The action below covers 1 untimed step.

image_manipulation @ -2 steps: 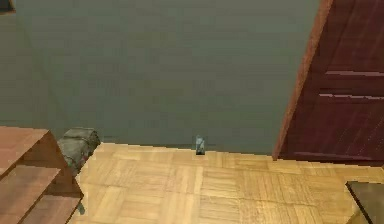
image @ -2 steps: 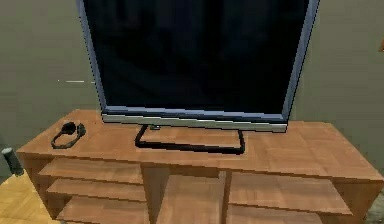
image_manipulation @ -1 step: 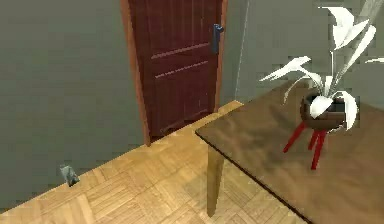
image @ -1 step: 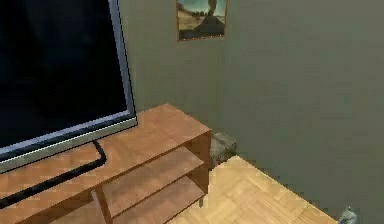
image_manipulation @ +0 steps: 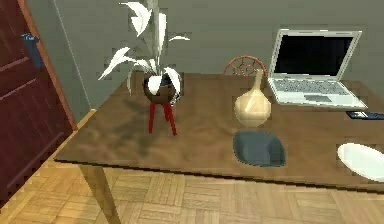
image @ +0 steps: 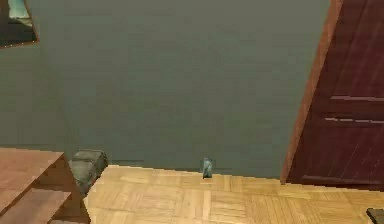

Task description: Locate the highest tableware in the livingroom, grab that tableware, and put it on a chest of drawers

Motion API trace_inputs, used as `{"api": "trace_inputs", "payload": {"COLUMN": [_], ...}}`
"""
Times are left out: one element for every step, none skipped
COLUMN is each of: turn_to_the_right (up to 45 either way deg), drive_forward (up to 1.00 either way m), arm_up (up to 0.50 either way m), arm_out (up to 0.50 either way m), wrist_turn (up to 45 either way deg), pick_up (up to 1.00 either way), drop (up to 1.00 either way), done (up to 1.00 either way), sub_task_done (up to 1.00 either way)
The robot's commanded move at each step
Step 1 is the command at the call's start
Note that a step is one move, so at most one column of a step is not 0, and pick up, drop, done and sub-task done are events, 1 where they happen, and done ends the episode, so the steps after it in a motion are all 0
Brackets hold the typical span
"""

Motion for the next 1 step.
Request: {"api": "trace_inputs", "payload": {"turn_to_the_right": [21.0], "drive_forward": [0.0], "arm_up": [0.0], "arm_out": [0.0], "wrist_turn": [0.0], "pick_up": [0.0], "drop": [0.0], "done": [0.0], "sub_task_done": [0.0]}}
